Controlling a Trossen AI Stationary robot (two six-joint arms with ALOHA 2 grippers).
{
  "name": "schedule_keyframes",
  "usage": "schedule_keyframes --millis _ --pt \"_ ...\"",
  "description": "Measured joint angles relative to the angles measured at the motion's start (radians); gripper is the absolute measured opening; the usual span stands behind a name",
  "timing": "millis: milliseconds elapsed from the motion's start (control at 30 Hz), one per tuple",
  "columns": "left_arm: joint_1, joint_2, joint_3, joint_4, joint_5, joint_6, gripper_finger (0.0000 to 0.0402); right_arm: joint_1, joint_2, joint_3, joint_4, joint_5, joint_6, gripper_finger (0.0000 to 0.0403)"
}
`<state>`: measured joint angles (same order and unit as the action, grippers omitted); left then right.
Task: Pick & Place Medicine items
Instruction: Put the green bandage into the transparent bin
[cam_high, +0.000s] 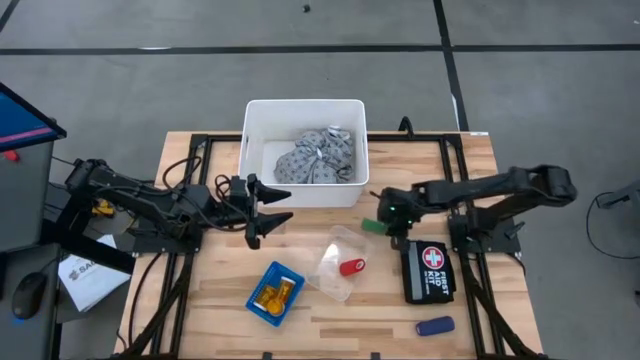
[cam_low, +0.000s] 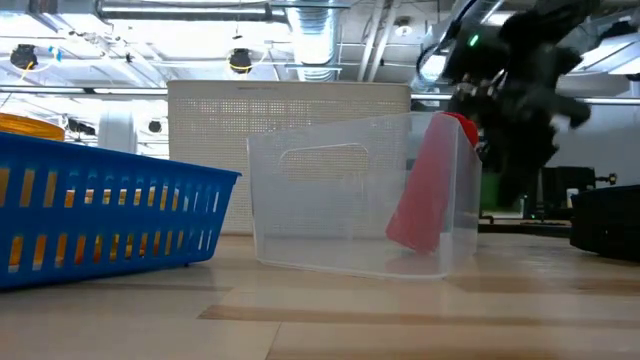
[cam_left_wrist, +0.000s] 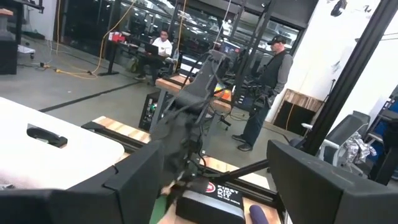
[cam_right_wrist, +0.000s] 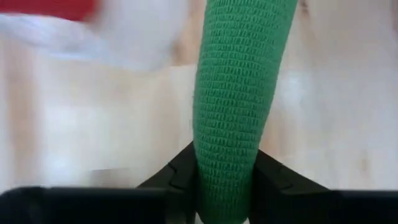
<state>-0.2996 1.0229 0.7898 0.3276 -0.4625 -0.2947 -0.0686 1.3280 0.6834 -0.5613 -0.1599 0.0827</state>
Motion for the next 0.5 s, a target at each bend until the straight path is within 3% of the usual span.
schedule_keyframes --millis 100,267,367,500 --pt "0.0 0.0 0.0 -0.009 0.0 0.0 0.0275 0.026 -0.106 0.008 -0.052 -0.043 0.112 0.0084" --pt "-0.001 0.0 0.0 -0.026 0.003 -0.001 0.0277 0.132 -0.247 0.067 0.006 -0.067 0.346 0.0088" --pt "-0.002 0.0 0.0 -0.037 0.003 -0.001 0.0278 0.207 -0.262 0.118 0.05 -0.021 0.44 0.0088" --pt "-0.004 0.0 0.0 -0.045 0.022 -0.001 0.0278 0.273 -0.19 0.183 0.087 0.05 0.497 0.0089"
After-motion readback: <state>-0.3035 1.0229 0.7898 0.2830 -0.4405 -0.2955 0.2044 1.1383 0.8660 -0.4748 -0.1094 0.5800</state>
